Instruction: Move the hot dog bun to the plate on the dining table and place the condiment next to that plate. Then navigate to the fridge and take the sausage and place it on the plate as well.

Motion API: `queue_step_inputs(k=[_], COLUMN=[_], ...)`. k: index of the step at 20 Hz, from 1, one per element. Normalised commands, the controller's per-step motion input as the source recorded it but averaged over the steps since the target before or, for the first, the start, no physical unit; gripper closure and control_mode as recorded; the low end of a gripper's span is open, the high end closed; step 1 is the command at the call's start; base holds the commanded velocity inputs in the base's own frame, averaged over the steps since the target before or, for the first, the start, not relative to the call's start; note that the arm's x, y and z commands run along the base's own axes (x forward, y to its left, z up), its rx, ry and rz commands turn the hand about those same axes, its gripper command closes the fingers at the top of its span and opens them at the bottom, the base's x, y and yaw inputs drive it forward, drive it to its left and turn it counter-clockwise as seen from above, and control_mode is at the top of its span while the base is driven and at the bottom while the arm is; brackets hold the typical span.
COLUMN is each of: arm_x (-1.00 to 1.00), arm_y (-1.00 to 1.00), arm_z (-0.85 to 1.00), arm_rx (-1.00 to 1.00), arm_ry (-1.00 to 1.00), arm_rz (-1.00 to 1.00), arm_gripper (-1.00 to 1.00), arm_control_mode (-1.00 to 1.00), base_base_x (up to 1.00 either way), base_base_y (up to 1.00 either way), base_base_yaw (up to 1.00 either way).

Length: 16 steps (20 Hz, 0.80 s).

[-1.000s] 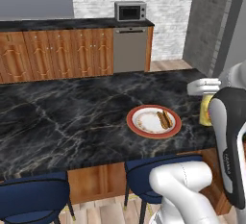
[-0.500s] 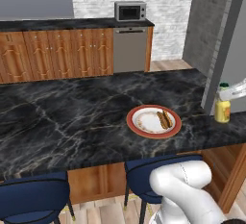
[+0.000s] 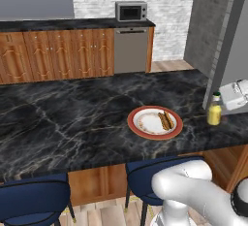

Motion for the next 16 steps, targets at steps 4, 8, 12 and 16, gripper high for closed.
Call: queue_step_inputs(k=[4, 8, 12, 16], arm_x=[0.55, 0.05, 0.08, 0.14], arm_y=[-0.03, -0.06, -0.04, 0.0], arm_z=[-0.3, -0.4, -0.5, -0.45], arm_rx=[0.08, 0.09, 0.07, 0.08], arm_ry=[-0.13, -0.28, -0.18, -0.04], arm_rz=[0.26, 0.12, 0.03, 0.0], arm_gripper=[1.0, 1.0, 1.0, 1.0], arm_control_mode=[-1.0, -1.0, -1.0, -1.0], base_base_x=[0.0, 0.0, 0.0, 0.0], base_base_y=[0.0, 0.0, 0.0, 0.0], base_base_yaw=[0.0, 0.0, 0.0, 0.0])
